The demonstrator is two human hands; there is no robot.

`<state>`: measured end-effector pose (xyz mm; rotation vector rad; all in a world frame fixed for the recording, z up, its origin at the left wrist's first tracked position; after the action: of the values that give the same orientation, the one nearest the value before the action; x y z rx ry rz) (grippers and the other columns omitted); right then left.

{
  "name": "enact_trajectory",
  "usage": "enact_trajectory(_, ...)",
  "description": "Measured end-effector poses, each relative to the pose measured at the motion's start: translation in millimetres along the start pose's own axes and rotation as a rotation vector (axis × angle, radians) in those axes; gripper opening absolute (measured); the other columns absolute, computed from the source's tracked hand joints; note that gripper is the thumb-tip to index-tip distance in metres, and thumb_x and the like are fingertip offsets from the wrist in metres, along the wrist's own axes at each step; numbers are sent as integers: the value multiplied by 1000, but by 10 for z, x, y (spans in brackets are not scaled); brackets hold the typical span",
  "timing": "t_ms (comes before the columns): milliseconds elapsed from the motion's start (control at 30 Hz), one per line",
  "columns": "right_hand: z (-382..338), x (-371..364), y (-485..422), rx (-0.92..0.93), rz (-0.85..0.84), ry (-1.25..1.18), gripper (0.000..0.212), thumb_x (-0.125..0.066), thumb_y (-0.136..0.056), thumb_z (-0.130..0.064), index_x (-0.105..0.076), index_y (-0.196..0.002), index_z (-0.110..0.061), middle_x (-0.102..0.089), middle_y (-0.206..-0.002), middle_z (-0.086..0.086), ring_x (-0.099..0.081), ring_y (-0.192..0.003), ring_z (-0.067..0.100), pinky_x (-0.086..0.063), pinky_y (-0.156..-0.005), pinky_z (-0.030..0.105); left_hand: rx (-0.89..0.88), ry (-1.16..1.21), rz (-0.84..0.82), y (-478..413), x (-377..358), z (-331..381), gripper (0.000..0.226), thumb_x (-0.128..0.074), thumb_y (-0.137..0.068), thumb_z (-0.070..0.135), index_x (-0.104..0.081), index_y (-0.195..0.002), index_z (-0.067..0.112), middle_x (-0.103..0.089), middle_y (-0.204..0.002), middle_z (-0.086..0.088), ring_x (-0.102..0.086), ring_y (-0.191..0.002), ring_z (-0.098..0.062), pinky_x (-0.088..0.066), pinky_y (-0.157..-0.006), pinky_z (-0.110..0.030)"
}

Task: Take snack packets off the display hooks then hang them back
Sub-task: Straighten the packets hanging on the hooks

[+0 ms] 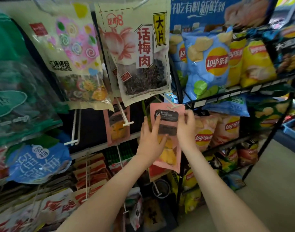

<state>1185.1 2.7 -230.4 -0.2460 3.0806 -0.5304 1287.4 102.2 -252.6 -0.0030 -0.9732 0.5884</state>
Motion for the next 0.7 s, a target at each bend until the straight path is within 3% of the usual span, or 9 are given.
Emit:
enact_trajectory(100,-4,226,65,-119,58,-58,12,-42,-96,-19,-50,-91,-12,-53,-85,2,-53,-79,18,-45,-70,25,25,172,-21,74,32,94,77,-50,-92,43,1,-149,36,1,-156,-13,-11,-144,-30,-22,-116,-44)
enact_trajectory(200,-38,407,165,-235,75,-175,15,-44,-94,-14,-52,-82,-15,-54,-81,-2,-52,-75,13,-44,-67,27,-51,248,-94,211,60,270,79,-53,-92,38,5,-145,44,-32,-147,-10,-42,-129,-21,-39,-107,-35)
enact_trajectory(267,-96,486,236,-273,78,-234,20,-45,-94,-12,-52,-76,-19,-56,-80,-3,-53,-75,12,-45,-67,27,-108,271,-155,332,69,378,82,-55,-92,33,9,-140,54,-43,-142,-4,-52,-120,-15,-45,-101,-32)
enact_trajectory(400,-219,439,408,-253,-17,-312,5,-53,-91,-11,-56,-92,-14,-60,-95,3,-59,-86,16,-49,-71,27,-154,274,-144,584,176,357,82,-56,-93,25,6,-140,54,-47,-139,0,-55,-115,-10,-45,-94,-20)
enact_trajectory(533,-277,106,626,-198,-196,-180,32,-63,-87,-18,-50,-116,-24,-53,-113,0,-57,-101,13,-53,-72,24,-150,241,-89,849,384,63,83,-55,-93,22,5,-138,58,-48,-138,1,-54,-117,-13,-49,-94,-27)
enact_trajectory(600,-324,-136,719,-135,-296,-47,29,-65,-85,-26,-53,-112,-31,-51,-114,-2,-53,-107,15,-52,-81,30,-121,227,-69,948,518,-132,83,-55,-94,21,4,-137,59,-48,-138,2,-55,-115,-11,-49,-92,-26)
enact_trajectory(700,-407,-519,841,-104,-432,57,16,-65,-85,-30,-59,-100,-26,-50,-110,3,-51,-104,13,-46,-80,24,-84,203,-41,1047,732,-385,83,-54,-94,21,5,-135,62,-47,-139,1,-55,-113,-10,-48,-91,-24)
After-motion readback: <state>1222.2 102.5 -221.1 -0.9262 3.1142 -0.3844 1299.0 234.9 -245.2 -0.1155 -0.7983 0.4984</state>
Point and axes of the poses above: each hand's wrist, its own y-axis away from the middle knuckle, its own x-axis out of the back of the hand, z = x × y, the point moved 7 cm from there along -y, towards the middle knuckle
